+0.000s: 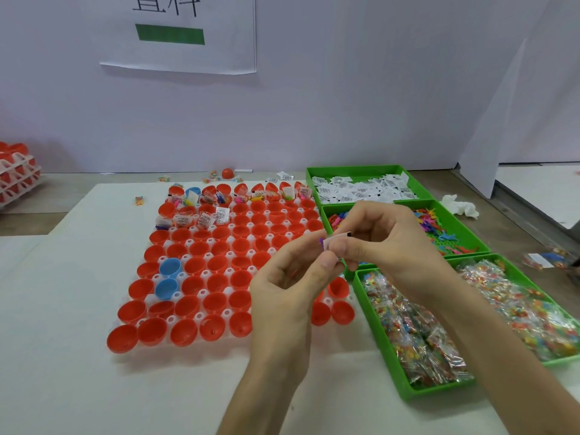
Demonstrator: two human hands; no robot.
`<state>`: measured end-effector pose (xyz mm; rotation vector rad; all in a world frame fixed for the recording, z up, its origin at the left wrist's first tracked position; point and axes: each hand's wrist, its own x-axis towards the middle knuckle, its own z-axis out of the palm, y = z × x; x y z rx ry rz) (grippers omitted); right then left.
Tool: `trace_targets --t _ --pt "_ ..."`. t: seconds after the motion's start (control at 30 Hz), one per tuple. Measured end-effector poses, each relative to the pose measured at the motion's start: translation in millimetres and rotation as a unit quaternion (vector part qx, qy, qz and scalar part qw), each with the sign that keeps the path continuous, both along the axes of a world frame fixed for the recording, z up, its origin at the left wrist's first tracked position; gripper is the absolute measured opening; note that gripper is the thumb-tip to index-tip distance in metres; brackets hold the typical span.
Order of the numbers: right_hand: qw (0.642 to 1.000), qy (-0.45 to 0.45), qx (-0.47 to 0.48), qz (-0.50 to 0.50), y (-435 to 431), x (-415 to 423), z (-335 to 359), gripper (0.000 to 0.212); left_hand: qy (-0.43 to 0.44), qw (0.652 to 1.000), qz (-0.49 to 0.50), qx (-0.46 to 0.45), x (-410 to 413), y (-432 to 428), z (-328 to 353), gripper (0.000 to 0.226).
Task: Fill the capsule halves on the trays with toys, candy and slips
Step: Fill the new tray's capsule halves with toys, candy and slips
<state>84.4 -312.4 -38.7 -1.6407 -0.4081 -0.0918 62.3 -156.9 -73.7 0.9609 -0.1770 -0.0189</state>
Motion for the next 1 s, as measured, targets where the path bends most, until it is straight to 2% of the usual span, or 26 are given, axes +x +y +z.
trace_targets --t 0.3,0.6,0.77,0.9,1.0 --pt "0.999 0.016 -0.029 -0.010 2 0 -2 0.014 0.014 0.999 0.052 -0.007 3 -1 -6 0.028" --pt "1.000 0.000 -0.020 0.004 9 -1 -4 0.014 -0.015 0.988 0.149 0.040 4 -1 -11 0.016" --pt "0.997 -0.013 -0.073 -0.014 3 -1 4 0.010 -0.044 0.979 0.175 0.096 -1 -4 -8 0.019" --pt "0.993 -0.020 -0.114 -0.031 6 17 25 0.013 -0.087 0.955 0.245 0.142 -7 -7 -9 0.024" --pt "0.987 -0.030 -0.149 -0.053 18 50 40 0.014 -0.165 0.928 0.260 0.208 -14 -12 -10 0.024"
